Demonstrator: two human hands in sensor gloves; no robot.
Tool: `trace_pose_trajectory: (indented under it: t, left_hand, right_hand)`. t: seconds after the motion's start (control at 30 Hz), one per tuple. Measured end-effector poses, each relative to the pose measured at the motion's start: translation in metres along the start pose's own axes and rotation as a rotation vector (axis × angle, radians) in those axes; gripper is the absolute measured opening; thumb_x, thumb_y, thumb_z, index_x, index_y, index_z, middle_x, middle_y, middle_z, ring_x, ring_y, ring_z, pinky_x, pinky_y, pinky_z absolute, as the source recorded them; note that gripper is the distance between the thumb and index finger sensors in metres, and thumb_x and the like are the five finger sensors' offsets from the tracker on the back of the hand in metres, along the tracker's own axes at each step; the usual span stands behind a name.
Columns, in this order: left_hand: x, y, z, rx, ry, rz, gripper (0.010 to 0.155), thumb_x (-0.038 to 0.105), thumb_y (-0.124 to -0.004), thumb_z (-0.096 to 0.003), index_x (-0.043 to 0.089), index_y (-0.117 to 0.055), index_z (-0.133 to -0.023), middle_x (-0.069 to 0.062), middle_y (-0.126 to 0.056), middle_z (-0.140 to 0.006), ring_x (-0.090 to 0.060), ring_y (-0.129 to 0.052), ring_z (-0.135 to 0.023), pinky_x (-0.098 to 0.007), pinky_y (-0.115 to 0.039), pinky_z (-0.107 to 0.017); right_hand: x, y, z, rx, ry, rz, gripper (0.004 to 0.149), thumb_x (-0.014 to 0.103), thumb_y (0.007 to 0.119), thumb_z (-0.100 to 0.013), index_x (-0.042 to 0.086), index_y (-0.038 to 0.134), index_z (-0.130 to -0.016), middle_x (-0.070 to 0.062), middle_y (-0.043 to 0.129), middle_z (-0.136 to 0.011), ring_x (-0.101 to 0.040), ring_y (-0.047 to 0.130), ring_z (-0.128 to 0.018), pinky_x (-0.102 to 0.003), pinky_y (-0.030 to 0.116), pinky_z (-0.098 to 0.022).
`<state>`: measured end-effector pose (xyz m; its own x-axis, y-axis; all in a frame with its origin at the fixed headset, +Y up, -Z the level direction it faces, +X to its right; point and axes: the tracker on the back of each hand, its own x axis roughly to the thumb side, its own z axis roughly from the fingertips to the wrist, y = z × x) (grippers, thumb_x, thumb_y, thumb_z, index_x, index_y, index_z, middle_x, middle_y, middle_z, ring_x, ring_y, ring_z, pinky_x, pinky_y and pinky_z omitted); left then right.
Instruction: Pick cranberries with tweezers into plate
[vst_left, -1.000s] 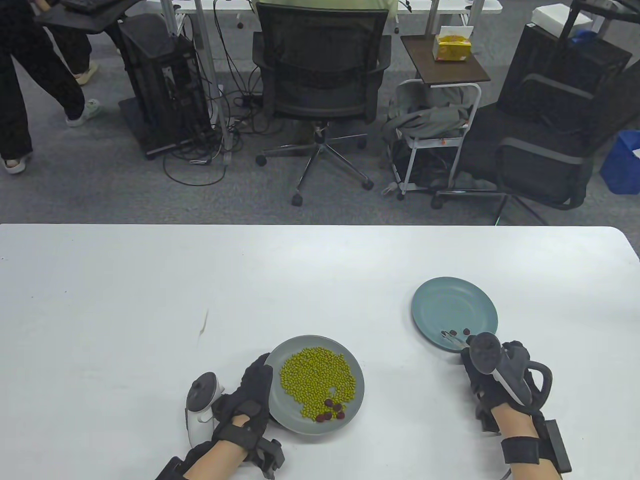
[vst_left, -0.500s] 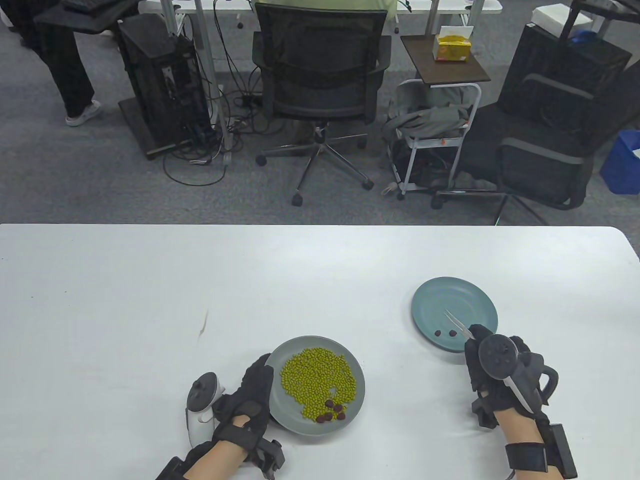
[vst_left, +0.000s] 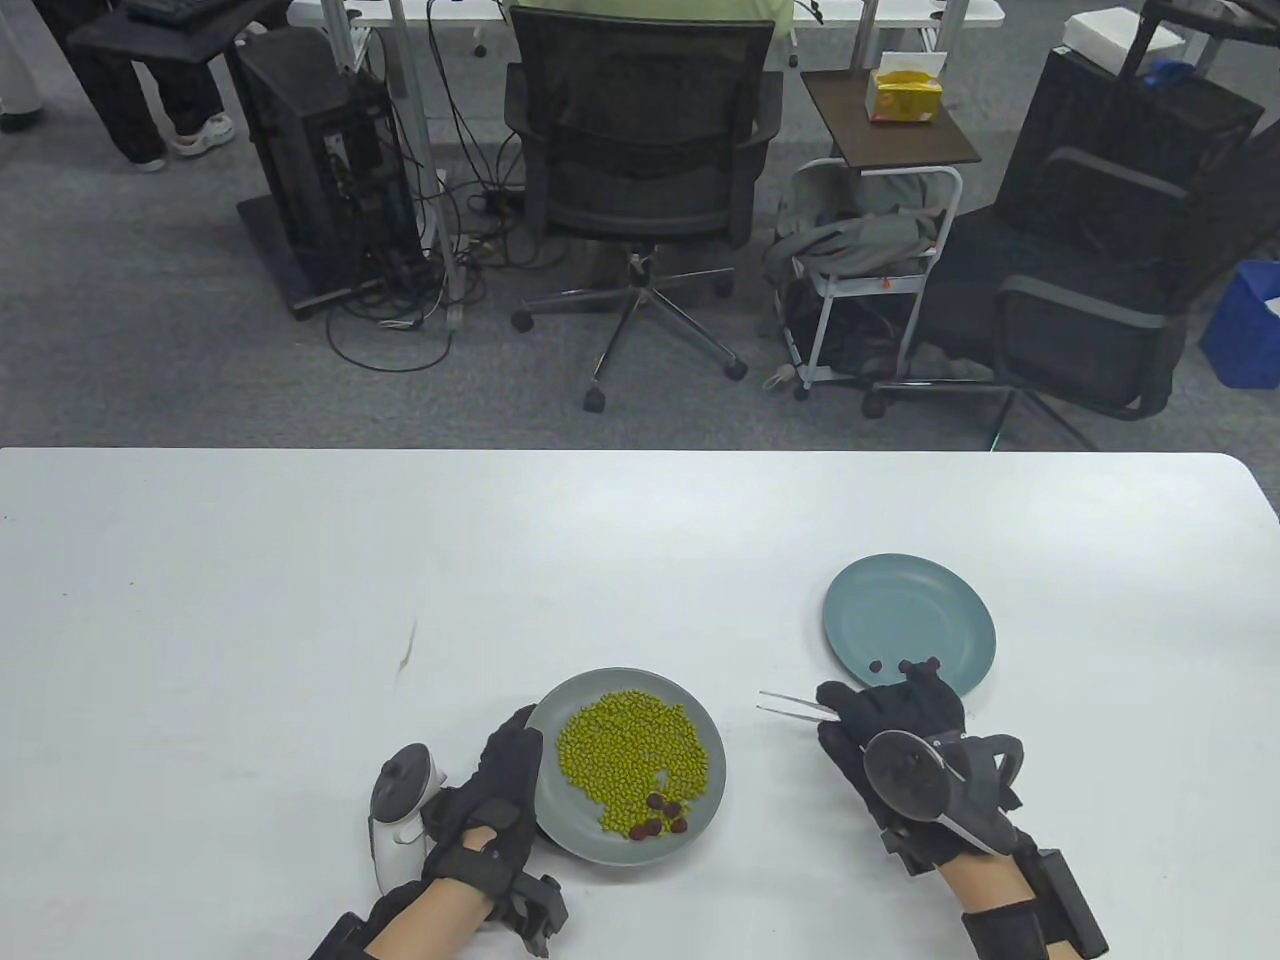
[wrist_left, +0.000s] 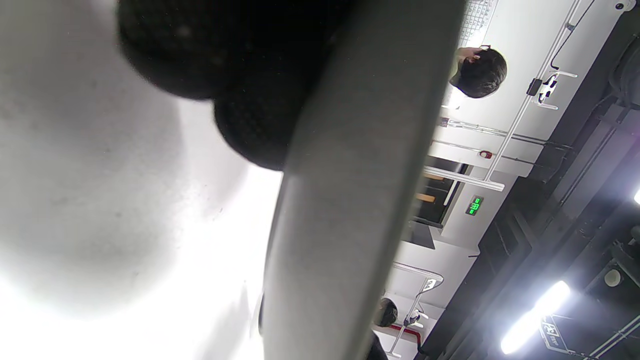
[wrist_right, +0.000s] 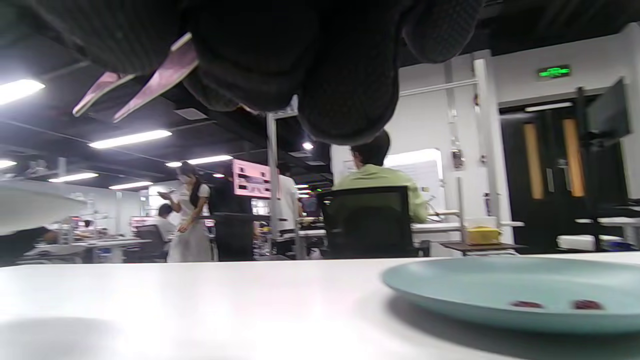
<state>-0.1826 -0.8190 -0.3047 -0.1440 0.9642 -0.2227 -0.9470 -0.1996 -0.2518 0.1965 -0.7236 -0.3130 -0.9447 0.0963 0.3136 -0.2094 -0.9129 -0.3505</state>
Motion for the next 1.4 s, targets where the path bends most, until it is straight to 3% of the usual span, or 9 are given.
trace_pose_trajectory:
  t: [0.4, 0.87, 1.23, 1.3, 1.4]
  left_hand:
    - [0.001, 0.001, 0.000, 0.013, 0.003, -0.008, 0.063, 0.052, -0.057, -0.0533, 0.023, -0.032, -0.103, -0.005, -0.065, -0.094, -0.026, -0.104, -0.046, -0.033, -0.090, -0.027]
    - [0.001, 0.001, -0.001, 0.005, 0.005, -0.016, 0.063, 0.052, -0.057, -0.0533, 0.023, -0.032, -0.103, -0.006, -0.065, -0.094, -0.026, -0.104, -0.046, -0.033, -0.090, -0.027]
    - [0.000, 0.000, -0.001, -0.001, 0.002, -0.014, 0.063, 0.052, -0.057, -0.0533, 0.023, -0.032, -0.103, -0.006, -0.065, -0.094, -0.026, -0.104, -0.045, -0.033, -0.090, -0.027]
    - [0.000, 0.000, -0.001, -0.001, 0.001, -0.014, 0.063, 0.052, -0.057, -0.0533, 0.023, -0.032, -0.103, -0.006, -0.065, -0.094, -0.026, -0.104, -0.045, -0.033, -0.090, -0.027]
    - [0.000, 0.000, 0.000, -0.006, 0.000, -0.013, 0.063, 0.052, -0.057, -0.0533, 0.023, -0.032, -0.103, -0.006, -0.065, -0.094, -0.026, -0.104, -0.045, -0.033, -0.091, -0.026]
  right_hand:
    - [0.066, 0.001, 0.013, -0.009, -0.221, 0.020, 0.049, 0.060, 0.070, -0.033, 0.042, 0.077, -0.079, 0.018, 0.087, -0.056, -0.010, 0.089, -0.064, -0.046, 0.049, -0.076]
    - [0.080, 0.008, 0.015, 0.026, -0.276, 0.054, 0.048, 0.058, 0.073, -0.033, 0.039, 0.081, -0.077, 0.017, 0.089, -0.053, -0.010, 0.091, -0.061, -0.044, 0.050, -0.076]
    - [0.069, 0.002, 0.013, -0.024, -0.234, 0.000, 0.046, 0.055, 0.072, -0.035, 0.038, 0.082, -0.076, 0.017, 0.089, -0.051, -0.010, 0.091, -0.060, -0.044, 0.051, -0.076]
    - [0.055, -0.002, 0.010, -0.049, -0.192, -0.017, 0.046, 0.055, 0.072, -0.034, 0.038, 0.082, -0.076, 0.017, 0.089, -0.051, -0.010, 0.091, -0.060, -0.045, 0.051, -0.076]
    - [0.011, -0.005, -0.001, -0.061, -0.025, -0.022, 0.046, 0.055, 0.072, -0.035, 0.038, 0.082, -0.076, 0.017, 0.089, -0.051, -0.010, 0.090, -0.060, -0.045, 0.051, -0.076]
